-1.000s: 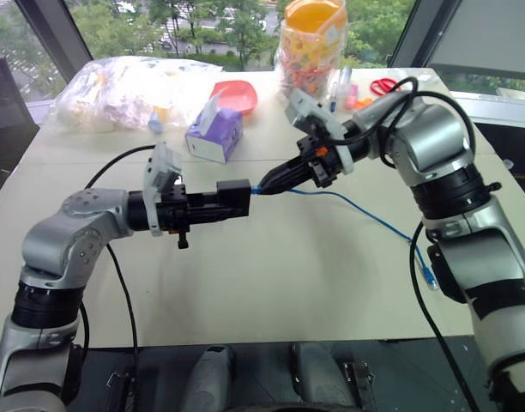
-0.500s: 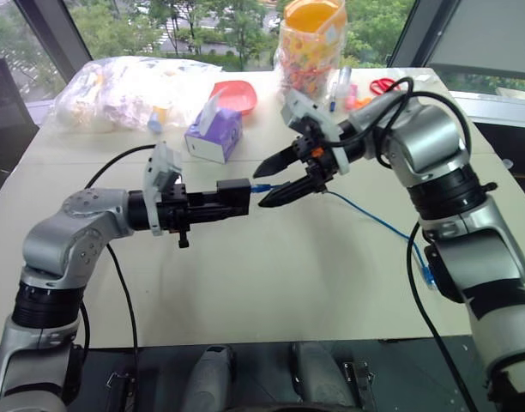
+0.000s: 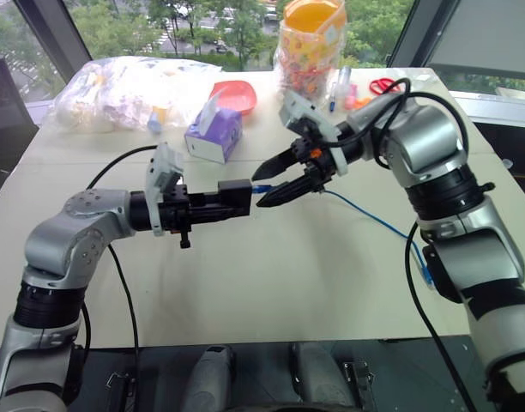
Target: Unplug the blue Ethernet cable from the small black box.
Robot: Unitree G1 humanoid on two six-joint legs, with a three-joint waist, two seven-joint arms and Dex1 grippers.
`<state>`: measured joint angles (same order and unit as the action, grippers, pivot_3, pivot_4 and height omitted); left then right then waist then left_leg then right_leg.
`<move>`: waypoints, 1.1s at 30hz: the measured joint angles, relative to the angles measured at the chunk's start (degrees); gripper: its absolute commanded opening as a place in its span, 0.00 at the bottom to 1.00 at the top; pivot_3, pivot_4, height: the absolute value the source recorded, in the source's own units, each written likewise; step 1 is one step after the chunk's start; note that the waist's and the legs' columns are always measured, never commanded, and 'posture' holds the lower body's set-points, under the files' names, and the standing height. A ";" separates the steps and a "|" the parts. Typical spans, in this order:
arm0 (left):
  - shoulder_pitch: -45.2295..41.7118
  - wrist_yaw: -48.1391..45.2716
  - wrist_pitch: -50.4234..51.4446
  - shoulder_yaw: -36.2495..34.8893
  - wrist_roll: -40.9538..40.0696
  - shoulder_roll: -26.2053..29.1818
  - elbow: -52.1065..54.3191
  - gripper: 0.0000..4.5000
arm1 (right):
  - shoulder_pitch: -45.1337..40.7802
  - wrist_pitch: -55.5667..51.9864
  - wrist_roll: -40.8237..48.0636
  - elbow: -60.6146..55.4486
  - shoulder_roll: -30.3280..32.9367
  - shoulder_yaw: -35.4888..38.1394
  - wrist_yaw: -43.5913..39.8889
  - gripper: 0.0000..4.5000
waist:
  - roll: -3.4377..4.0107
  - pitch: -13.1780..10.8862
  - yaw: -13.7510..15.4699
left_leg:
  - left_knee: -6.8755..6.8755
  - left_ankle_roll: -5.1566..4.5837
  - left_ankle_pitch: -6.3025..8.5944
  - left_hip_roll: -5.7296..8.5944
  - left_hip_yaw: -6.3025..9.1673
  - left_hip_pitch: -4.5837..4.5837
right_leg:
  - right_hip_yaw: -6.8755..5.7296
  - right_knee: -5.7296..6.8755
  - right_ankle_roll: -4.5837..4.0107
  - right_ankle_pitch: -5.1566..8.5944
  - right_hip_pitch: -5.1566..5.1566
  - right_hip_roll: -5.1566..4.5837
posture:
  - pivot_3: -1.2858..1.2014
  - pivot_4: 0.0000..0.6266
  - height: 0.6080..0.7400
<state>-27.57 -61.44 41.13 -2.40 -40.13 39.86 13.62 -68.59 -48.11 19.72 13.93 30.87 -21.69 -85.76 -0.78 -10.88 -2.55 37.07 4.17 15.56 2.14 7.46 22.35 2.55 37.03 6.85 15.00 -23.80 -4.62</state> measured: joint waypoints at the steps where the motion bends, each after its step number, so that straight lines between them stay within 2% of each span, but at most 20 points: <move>1: 0.00 0.05 0.00 0.00 0.00 0.00 0.00 0.11 | 0.00 -0.02 0.00 -0.06 -0.01 0.00 0.00 0.33 | 0.00 0.00 0.00 | 0.00 0.00 0.00 0.00 0.00 0.00 | 0.00 0.00 0.00 0.00 0.00 0.00 | 0.52 0.24 1.00; 4: 0.04 0.04 0.00 0.00 -0.10 0.00 0.06 0.11 | 0.00 -0.14 -0.12 -0.11 0.03 -0.02 0.03 0.01 | 0.00 0.00 0.01 | 0.00 0.00 0.00 0.00 0.00 0.00 | 0.00 0.00 0.00 0.00 0.00 0.00 | 0.52 0.24 1.00; 18: 0.30 0.08 -0.03 0.00 -0.11 0.01 0.13 0.11 | 0.00 0.20 -0.60 -0.11 -0.09 -0.20 0.17 0.01 | 0.00 0.00 0.00 | 0.00 0.00 0.00 0.00 0.00 0.00 | 0.00 0.00 0.00 0.00 0.00 0.00 | 0.52 0.24 1.00; 31: 0.87 3.27 -0.10 1.06 0.70 0.06 1.21 0.11 | 0.16 19.74 -2.70 7.36 0.50 -3.20 -1.30 0.01 | 0.00 0.00 -0.01 | 0.00 0.00 0.00 0.00 -0.01 0.00 | 0.00 0.00 0.00 0.00 0.00 0.00 | 0.52 0.24 1.00; 32: 0.86 3.58 -0.10 1.13 0.89 0.15 1.12 0.11 | 0.16 20.81 -3.17 8.12 0.87 -3.37 -1.30 0.01 | 0.00 0.00 0.00 | 0.01 0.00 0.00 0.00 -0.01 0.00 | 0.00 0.00 0.00 0.00 0.00 0.00 | 0.52 0.24 1.00; 33: 1.24 3.07 -0.11 0.57 0.64 0.78 1.07 0.11 | 0.21 21.33 -6.08 10.95 4.17 -3.60 -0.08 0.01 | -0.04 -0.02 0.37 | 0.02 0.00 0.00 0.03 0.02 0.03 | -0.02 -0.01 0.00 0.00 0.02 -0.02 | 0.52 0.24 1.00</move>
<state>-26.33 -58.37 41.02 -1.84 -39.49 40.63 14.69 -68.39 -26.78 13.64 24.88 35.04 -25.28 -85.84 -0.82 -10.90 -2.19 37.10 4.17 15.56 2.17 7.47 22.38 2.52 37.03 6.85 15.00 -23.78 -4.64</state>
